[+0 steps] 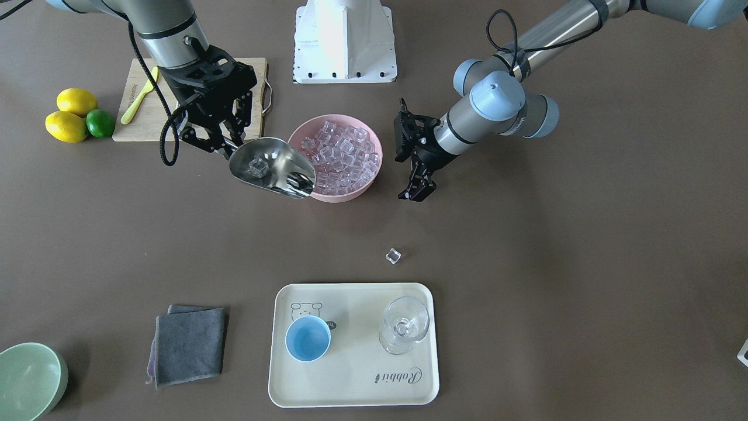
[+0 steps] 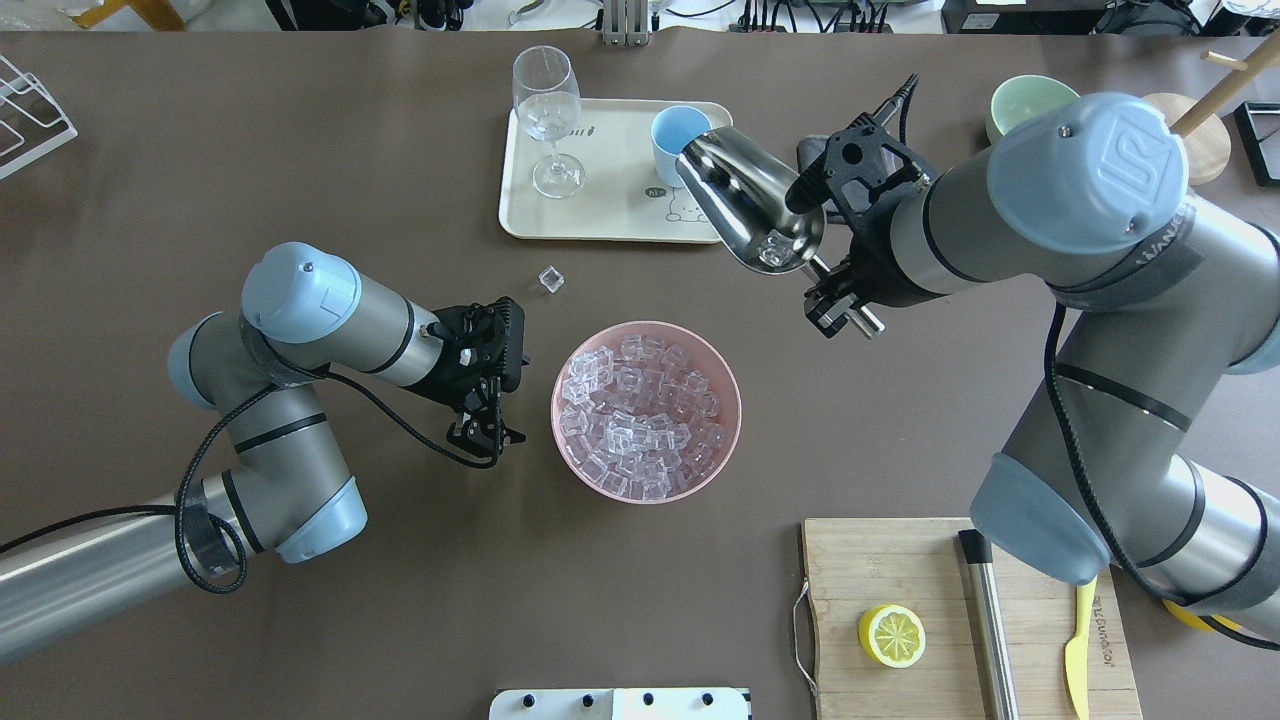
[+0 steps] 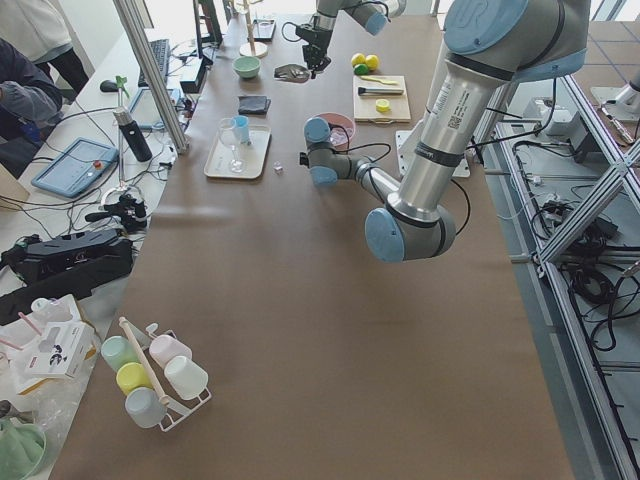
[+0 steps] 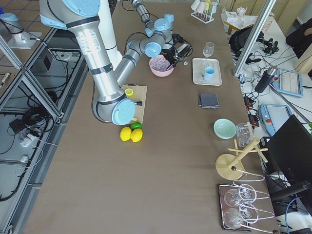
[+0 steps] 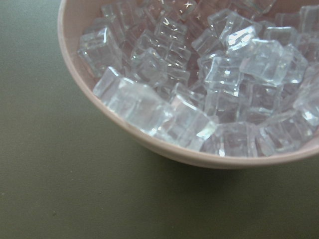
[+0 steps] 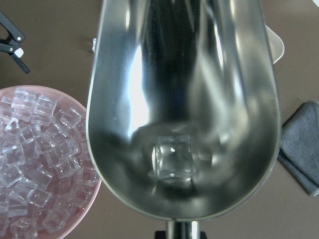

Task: Put ice in cup with scoop
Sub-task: 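Carry the scoop of ice over to the blue cup on the tray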

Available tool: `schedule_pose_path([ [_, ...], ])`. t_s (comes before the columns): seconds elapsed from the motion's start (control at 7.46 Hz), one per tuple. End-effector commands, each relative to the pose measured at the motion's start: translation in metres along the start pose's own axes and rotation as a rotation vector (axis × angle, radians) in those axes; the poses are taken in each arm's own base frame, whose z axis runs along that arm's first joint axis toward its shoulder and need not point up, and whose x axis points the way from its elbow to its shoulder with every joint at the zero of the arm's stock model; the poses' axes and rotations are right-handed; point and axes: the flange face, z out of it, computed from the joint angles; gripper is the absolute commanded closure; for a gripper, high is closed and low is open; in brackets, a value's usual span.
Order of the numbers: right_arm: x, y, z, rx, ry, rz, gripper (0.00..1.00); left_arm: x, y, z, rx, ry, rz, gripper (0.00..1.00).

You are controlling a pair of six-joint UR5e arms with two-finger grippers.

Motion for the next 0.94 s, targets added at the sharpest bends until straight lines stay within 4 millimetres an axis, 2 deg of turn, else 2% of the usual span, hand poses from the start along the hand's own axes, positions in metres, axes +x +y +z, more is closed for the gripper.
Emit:
schedule_pose_path([
  [0.0,0.063,-0.006,0.006,-0.119,-0.052,0.121,1.00,-0.003,0.002,-0.007,-0.012,-0.007,-0.010,0.02],
  [0.13,0.069,-0.020,0.019,-0.186,-0.039,0.157,1.00,-0.001,0.001,-0.009,-0.011,-0.008,-0.008,0.02],
  [0.27,0.081,-0.042,0.026,-0.250,-0.027,0.200,1.00,-0.005,0.007,-0.015,-0.023,-0.015,-0.019,0.02],
  [0.54,0.110,-0.092,0.045,-0.399,-0.052,0.211,1.00,0.001,0.014,-0.033,-0.048,-0.025,-0.036,0.02],
  [0.67,0.112,-0.107,0.054,-0.454,-0.051,0.230,1.00,0.005,0.018,-0.041,-0.063,-0.028,-0.045,0.02],
  [0.8,0.116,-0.116,0.063,-0.507,-0.060,0.257,1.00,-0.001,0.021,-0.049,-0.076,-0.040,-0.058,0.02],
])
